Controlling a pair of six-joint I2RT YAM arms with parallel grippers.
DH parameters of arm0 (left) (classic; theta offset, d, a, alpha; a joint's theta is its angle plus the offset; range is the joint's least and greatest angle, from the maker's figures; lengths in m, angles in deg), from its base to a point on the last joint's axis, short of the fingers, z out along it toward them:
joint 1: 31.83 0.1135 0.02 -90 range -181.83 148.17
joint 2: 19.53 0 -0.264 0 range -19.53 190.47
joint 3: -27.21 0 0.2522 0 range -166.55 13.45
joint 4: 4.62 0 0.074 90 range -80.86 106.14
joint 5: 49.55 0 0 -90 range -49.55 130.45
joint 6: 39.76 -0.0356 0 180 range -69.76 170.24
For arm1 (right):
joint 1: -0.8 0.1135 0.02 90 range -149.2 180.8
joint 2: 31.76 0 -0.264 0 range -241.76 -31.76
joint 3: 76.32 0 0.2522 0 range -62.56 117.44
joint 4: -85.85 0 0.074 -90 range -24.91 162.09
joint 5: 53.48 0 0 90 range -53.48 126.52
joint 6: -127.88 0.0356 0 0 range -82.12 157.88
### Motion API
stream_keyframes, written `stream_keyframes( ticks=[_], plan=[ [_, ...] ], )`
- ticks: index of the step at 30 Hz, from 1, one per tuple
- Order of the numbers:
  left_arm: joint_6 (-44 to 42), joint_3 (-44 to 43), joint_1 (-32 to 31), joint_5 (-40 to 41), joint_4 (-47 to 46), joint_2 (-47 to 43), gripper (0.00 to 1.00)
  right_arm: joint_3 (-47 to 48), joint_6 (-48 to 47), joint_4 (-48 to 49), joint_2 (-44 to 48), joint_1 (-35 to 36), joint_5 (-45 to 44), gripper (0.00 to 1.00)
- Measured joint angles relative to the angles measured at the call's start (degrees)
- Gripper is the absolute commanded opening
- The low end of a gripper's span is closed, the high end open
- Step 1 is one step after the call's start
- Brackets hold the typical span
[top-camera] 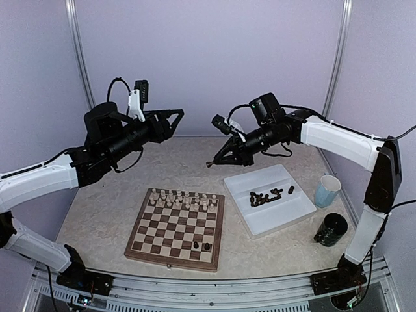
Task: Set up the chess pieces on the board
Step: Place the bishop on c8.
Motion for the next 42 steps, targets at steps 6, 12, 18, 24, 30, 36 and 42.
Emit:
stream_keyframes(
  ticks=[6, 12, 18, 24, 30, 36, 42],
  plan=[
    [-4.63, -1.03, 7.41, 4.42, 8.44, -5.35, 0.60, 8.13, -9.44, -9.07, -1.64, 9.75, -10.40, 0.06],
    [-5.88, 4.26, 12.04, 5.22, 11.72, -7.06, 0.61, 11.39, -15.63, -15.41, -7.50, 21.11, -21.38, 0.05],
    [-6.93, 4.37, 12.39, 5.33, 13.00, -7.54, 0.61, 11.02, -18.73, -19.32, -13.00, 29.03, -28.79, 0.05],
    [-7.04, 4.37, 12.63, 5.29, 13.20, -7.80, 0.61, 13.27, -20.28, -21.53, -17.07, 32.98, -33.79, 0.05],
    [-6.91, 4.37, 12.63, 5.29, 13.81, -8.96, 0.61, 13.73, -20.94, -22.51, -20.92, 36.72, -36.79, 0.06],
    [-6.86, 4.37, 12.63, 5.27, 13.88, -10.56, 0.61, 14.60, -21.11, -22.95, -23.08, 37.81, -39.41, 0.07],
    [-6.86, 4.37, 12.66, 5.01, 14.10, -10.64, 0.62, 15.85, -21.11, -22.95, -24.22, 37.79, -41.11, 0.16]
  ],
)
